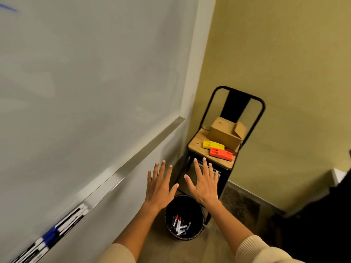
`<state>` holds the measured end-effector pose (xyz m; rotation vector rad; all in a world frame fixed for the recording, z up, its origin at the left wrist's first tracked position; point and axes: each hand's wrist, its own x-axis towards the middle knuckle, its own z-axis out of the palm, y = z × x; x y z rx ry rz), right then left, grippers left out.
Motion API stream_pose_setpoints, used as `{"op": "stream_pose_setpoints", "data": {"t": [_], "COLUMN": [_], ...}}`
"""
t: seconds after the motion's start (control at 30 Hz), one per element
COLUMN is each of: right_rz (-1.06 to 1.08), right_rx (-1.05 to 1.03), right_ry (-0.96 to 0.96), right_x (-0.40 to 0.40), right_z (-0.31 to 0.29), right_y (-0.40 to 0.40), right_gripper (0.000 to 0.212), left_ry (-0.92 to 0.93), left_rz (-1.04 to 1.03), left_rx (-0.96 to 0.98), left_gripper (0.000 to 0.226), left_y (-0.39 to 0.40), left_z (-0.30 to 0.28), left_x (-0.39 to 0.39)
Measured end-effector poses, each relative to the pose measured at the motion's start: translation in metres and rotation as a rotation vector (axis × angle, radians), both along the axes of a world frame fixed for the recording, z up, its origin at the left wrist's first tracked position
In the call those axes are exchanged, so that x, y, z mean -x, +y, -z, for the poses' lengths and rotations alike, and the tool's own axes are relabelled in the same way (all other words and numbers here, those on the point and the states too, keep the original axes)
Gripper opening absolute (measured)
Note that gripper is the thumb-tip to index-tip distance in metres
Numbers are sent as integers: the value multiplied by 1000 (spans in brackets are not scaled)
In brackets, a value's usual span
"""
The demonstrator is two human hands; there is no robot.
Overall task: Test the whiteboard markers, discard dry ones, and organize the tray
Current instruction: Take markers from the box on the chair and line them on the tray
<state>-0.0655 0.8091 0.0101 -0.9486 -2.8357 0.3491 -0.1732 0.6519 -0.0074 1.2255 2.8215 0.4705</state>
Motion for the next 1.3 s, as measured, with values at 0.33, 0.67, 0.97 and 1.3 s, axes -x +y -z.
{"op": "stream_pose_setpoints", "data": {"t": [0.33, 0.67, 0.97, 1.3], "right_rz": [174, 87, -300, -517], "right_rx": [11, 9, -50, -263], "right_ry": [94, -18, -272, -244], "right_x": [4, 75, 129, 117], "right_z": [-10, 0, 5, -11], "right_y": [151, 364, 489, 563], "right_gripper": [78, 74, 60, 70], "left_ry": [-27, -98, -127, -63], "left_rz": [170, 210, 252, 376], "left_rx": [39, 159, 229, 291], "left_gripper": [76, 64, 59, 55], "left_y": [133, 328, 451, 542], "left_z": [-1, 6, 6, 18], "left_x": [12, 74, 104, 132]}}
